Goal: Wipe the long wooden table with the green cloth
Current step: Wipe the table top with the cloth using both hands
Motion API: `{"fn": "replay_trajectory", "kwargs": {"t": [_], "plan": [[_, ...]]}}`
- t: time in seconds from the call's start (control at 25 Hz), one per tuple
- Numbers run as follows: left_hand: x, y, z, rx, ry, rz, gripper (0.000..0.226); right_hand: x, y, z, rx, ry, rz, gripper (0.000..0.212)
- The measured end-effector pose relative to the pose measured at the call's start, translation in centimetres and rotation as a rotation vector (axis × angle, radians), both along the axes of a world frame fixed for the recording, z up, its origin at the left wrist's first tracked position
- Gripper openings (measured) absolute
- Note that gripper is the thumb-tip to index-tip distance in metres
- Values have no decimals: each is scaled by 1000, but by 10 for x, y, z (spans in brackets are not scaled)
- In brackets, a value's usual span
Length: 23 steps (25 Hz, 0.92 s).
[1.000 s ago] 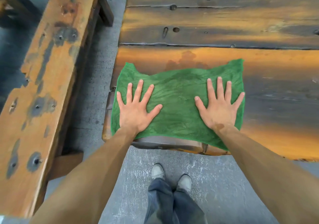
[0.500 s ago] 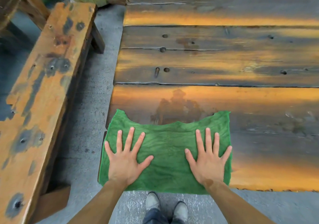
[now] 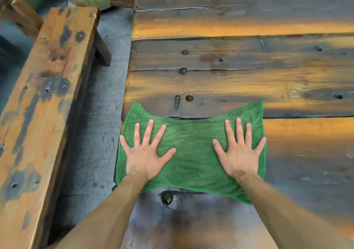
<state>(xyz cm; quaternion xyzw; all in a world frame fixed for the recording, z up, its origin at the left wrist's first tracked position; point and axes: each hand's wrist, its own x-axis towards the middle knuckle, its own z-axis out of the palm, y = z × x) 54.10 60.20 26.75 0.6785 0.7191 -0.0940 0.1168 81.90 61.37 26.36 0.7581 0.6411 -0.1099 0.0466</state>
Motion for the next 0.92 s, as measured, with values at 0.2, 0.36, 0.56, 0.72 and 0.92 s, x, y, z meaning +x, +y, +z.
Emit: {"fn": "replay_trajectory", "kwargs": {"t": [0.2,0.36,0.56,0.72,0.92], "plan": [[-1,75,-4,38,-11,38,84,1,76,-3,35,6,0,78],[-1,141,-4,55,3,63,85,4,158,-2,46,17,36,78],[0,245,-4,59,-5,95,84,5,258,-3,54,21,59,77],[-1,312,-2,47,6,107,84,6,328,-3,66,22,68,78],[-7,390,-1,80,-3,130,85,0,406,-3,79,20,84,78]]}}
